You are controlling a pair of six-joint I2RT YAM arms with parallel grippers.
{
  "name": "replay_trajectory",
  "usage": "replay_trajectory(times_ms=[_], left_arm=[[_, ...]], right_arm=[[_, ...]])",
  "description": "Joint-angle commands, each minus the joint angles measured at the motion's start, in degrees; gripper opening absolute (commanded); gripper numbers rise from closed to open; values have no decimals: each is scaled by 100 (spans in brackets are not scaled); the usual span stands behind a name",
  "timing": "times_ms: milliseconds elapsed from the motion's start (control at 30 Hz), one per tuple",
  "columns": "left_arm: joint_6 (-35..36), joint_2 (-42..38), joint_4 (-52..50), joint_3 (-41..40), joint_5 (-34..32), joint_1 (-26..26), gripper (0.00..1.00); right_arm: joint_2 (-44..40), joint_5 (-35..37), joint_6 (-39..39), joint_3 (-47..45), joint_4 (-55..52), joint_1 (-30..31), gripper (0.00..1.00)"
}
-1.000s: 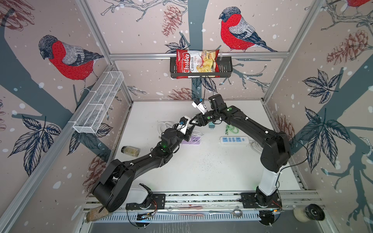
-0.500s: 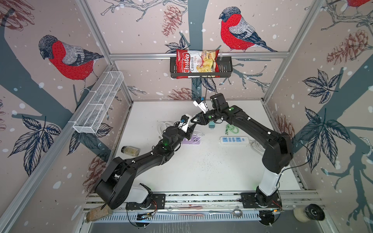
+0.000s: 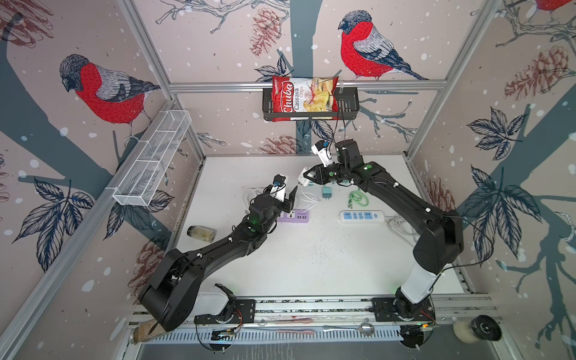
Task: Insert plugs into power strip
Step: Pass the plug.
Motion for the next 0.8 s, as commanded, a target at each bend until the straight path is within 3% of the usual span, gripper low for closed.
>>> replay_trajectory(times_ms=[0, 233, 767], left_arm=[[-103, -167, -259, -42, -653, 18, 64], [-278, -513, -660, -172, -1542, 42, 67], [-928, -1485, -1368, -733, -1817, 541, 72]], right_arm=[[58, 240, 35, -146, 185, 54, 1], [298, 1141, -120, -311, 3, 395, 0], [490, 2491, -1149, -904, -21, 948, 0]])
